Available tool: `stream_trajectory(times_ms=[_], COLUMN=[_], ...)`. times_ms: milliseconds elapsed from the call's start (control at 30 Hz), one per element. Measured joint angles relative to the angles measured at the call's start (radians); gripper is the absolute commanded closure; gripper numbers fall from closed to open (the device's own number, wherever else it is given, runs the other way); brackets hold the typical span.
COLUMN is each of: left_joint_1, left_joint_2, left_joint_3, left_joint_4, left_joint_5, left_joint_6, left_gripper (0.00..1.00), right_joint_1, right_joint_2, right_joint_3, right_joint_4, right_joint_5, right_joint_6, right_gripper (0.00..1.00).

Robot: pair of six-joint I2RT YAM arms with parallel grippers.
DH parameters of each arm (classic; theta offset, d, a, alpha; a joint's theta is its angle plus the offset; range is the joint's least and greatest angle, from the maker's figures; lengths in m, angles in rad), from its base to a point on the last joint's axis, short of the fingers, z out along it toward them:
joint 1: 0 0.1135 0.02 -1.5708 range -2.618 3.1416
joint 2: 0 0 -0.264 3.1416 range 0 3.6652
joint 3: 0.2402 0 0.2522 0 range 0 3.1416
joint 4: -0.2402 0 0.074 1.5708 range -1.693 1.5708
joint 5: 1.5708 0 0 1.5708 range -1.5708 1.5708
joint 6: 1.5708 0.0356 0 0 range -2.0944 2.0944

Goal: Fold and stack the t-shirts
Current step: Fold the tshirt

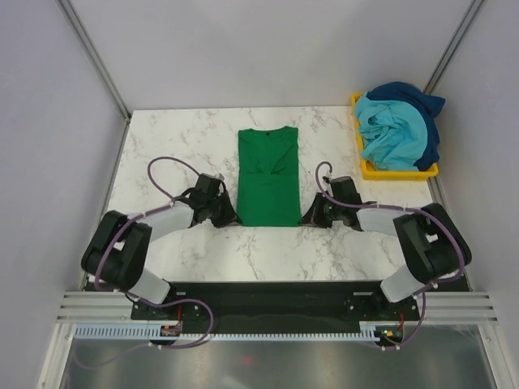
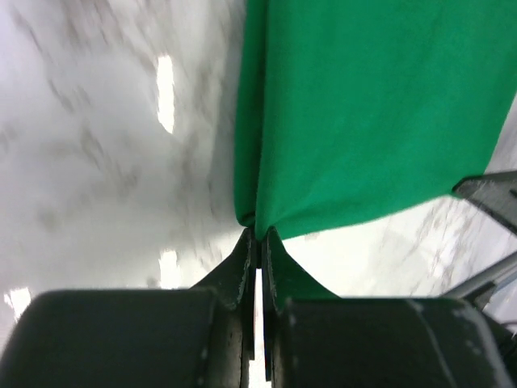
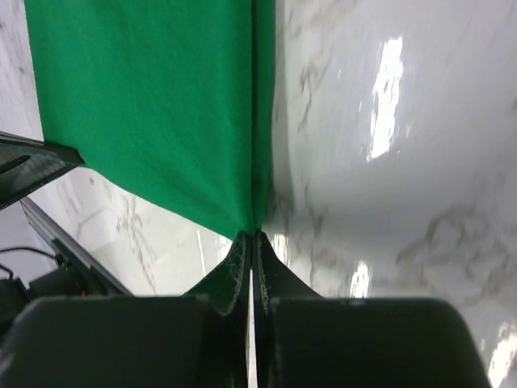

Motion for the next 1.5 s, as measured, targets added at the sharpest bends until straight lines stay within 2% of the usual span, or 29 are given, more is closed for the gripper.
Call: stream_trajectory(times_ms=[300,433,567,667,800,1000,1333,1500], left_joint_1=[-0.236,-0.291,-0.301,-0.301,-0.289,-0.181,0.004,0.077], left_joint_2=[-0.451,-0.604,-0.688,-0.676,-0.61,-0.486,-0.272,-0.117], left_joint_3=[-0.081,-0.083,-0.048,0.032,0.164,0.26,0.334,0.407], left_joint_4=[-0.233,-0.344,-0.466,-0.533,-0.581,-0.6,-0.55,-0.52], left_joint_5=[-0.064,-0.082,-0.097,-0.12,-0.159,-0.165,-0.038,0.002], left_joint_6=[-0.09,-0.148,-0.182,-0.184,-0.18,-0.138,-0.049,-0.004], left_gripper=[0.98,0.98,0.98,0.98,0.98,0.98,0.98,0.98], right_joint_1=[0.056,0.107,0.131,0.132,0.132,0.106,0.043,0.021], right_joint_2=[-0.454,-0.668,-0.761,-0.728,-0.607,-0.422,-0.171,0.009], right_joint_3=[-0.11,-0.118,-0.086,0.009,0.203,0.378,0.524,0.661], right_joint_4=[-0.269,-0.394,-0.499,-0.576,-0.637,-0.652,-0.65,-0.633], right_joint_5=[0.07,0.103,0.113,0.134,0.195,0.238,0.209,0.192], right_joint_6=[0.013,0.052,0.077,0.071,0.028,-0.045,-0.11,-0.138], right_gripper=[1.0,1.0,1.0,1.0,1.0,1.0,1.0,1.0])
